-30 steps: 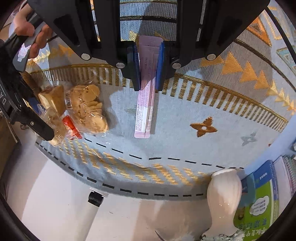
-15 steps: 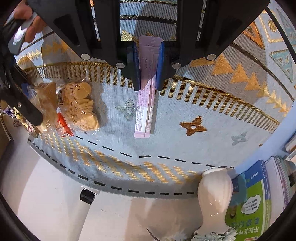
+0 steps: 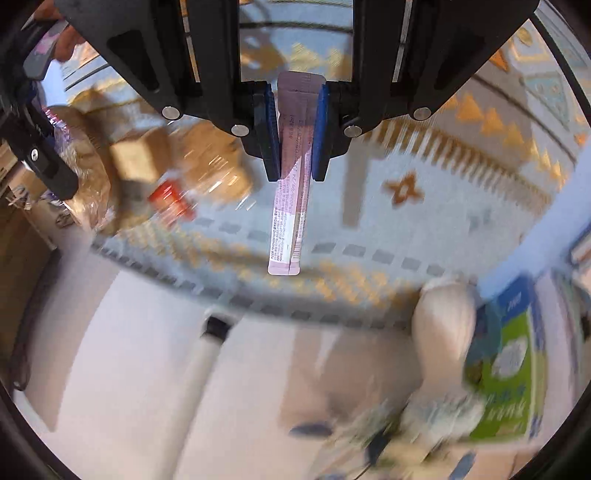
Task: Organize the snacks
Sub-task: 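Carry the pink stick pack and cream biscuit pack into the amber bowl and release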
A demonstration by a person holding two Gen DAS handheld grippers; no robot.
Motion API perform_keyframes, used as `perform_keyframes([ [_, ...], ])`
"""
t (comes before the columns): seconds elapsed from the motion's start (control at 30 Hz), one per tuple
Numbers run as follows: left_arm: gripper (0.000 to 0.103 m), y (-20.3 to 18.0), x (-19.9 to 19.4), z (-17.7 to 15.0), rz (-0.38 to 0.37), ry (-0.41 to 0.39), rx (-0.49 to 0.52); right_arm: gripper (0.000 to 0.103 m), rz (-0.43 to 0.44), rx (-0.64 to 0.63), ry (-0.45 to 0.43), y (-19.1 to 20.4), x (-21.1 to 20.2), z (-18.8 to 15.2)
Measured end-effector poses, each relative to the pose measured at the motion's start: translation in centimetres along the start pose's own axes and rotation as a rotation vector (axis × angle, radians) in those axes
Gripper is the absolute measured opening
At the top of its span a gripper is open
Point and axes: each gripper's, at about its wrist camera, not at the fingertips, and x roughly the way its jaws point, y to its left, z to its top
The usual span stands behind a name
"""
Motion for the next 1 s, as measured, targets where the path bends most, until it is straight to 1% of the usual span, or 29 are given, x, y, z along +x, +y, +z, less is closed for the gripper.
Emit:
perform_keyframes([
  [0.13, 0.014, -4.0, -1.0, 2.8, -0.057, -0.035, 0.080, 0.080, -0.026, 0.001, -0.056, -1.7, -2.3, 4.8],
  [0.17, 0.014, -5.6, -1.0, 3.6, -0.081, -0.038, 0.105, 0.080, -0.034, 0.013, -0.063, -2.6, -2.7, 6.0],
  [0.3, 0.014, -10.9, 0.1, 5.5, -0.155, -0.016, 0.157, 0.080, -0.090, 0.060, -0.068, -6.4, -3.4, 9.7],
  [0.37, 0.014, -13.7, 0.9, 5.9, -0.200, 0.005, 0.178, 0.080, -0.132, 0.087, -0.061, -9.1, -3.8, 11.4],
  [0.4, 0.014, -15.7, 1.5, 5.9, -0.225, 0.017, 0.199, 0.080, -0.142, 0.101, -0.061, -10.1, -3.9, 11.7],
  [0.47, 0.014, -18.3, 2.3, 5.7, -0.258, 0.034, 0.227, 0.080, -0.175, 0.141, -0.050, -12.7, -4.2, 12.6],
  [0.5, 0.014, -20.1, 3.1, 5.5, -0.290, 0.055, 0.244, 0.080, -0.203, 0.161, -0.048, -14.3, -4.3, 13.0],
  [0.53, 0.014, -21.1, 3.5, 5.2, -0.304, 0.065, 0.254, 0.080, -0.215, 0.171, -0.049, -15.2, -4.5, 13.2],
  [0.57, 0.014, -22.8, 4.4, 4.8, -0.320, 0.081, 0.277, 0.080, -0.217, 0.183, -0.044, -16.2, -4.5, 13.4],
  [0.6, 0.017, -23.8, 5.1, 4.5, -0.320, 0.091, 0.300, 0.080, -0.208, 0.201, -0.021, -17.3, -4.1, 13.7],
  [0.63, 0.017, -25.1, 6.1, 4.1, -0.321, 0.114, 0.332, 0.081, -0.208, 0.210, -0.001, -18.0, -3.9, 13.8],
  [0.67, 0.020, -25.8, 6.7, 4.0, -0.323, 0.133, 0.346, 0.082, -0.221, 0.218, 0.021, -18.5, -3.4, 13.9],
  [0.7, 0.033, -26.6, 7.8, 3.6, -0.316, 0.170, 0.361, 0.083, -0.253, 0.228, 0.055, -19.1, -2.9, 13.9],
  [0.73, 0.051, -26.7, 8.4, 3.5, -0.308, 0.192, 0.367, 0.084, -0.272, 0.234, 0.075, -19.6, -2.8, 13.8],
  [0.77, 0.063, -26.8, 9.1, 3.3, -0.289, 0.218, 0.372, 0.084, -0.274, 0.237, 0.084, -19.8, -2.7, 13.7],
  [0.8, 0.078, -26.5, 9.5, 3.2, -0.264, 0.228, 0.367, 0.084, -0.272, 0.241, 0.087, -20.0, -2.8, 13.6],
  [0.83, 0.079, -25.9, 9.5, 3.2, -0.251, 0.215, 0.351, 0.084, -0.274, 0.248, 0.080, -20.1, -3.2, 13.5],
  [0.9, 0.079, -24.6, 9.1, 3.6, -0.249, 0.209, 0.328, 0.084, -0.279, 0.268, 0.065, -20.3, -3.8, 13.4],
  [0.93, 0.079, -24.1, 9.0, 3.8, -0.246, 0.210, 0.322, 0.086, -0.275, 0.287, 0.054, -20.4, -4.4, 13.3],
  [0.97, 0.079, -23.2, 8.6, 4.3, -0.233, 0.208, 0.310, 0.090, -0.266, 0.310, 0.039, -20.4, -4.9, 13.2],
  [1.0, 0.079, -22.5, 8.5, 4.8, -0.215, 0.201, 0.302, 0.090, -0.261, 0.323, 0.032, -20.3, -5.1, 13.2],
])
